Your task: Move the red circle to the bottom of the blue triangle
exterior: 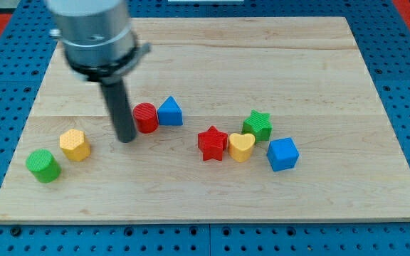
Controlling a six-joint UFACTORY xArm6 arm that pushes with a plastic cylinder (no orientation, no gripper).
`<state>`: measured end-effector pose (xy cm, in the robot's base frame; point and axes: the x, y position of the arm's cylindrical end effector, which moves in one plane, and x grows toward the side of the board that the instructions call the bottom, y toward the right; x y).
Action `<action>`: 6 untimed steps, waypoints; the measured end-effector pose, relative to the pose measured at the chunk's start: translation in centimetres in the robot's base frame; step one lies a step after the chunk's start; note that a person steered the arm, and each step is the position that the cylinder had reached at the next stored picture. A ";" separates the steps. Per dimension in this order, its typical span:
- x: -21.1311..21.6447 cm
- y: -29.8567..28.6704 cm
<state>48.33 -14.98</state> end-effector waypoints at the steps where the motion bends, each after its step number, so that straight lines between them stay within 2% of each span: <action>1: -1.0 -3.1; 2: -3.8 -1.2; 3: -3.4 2.2; 5: -3.3 12.7; 6: -4.4 13.1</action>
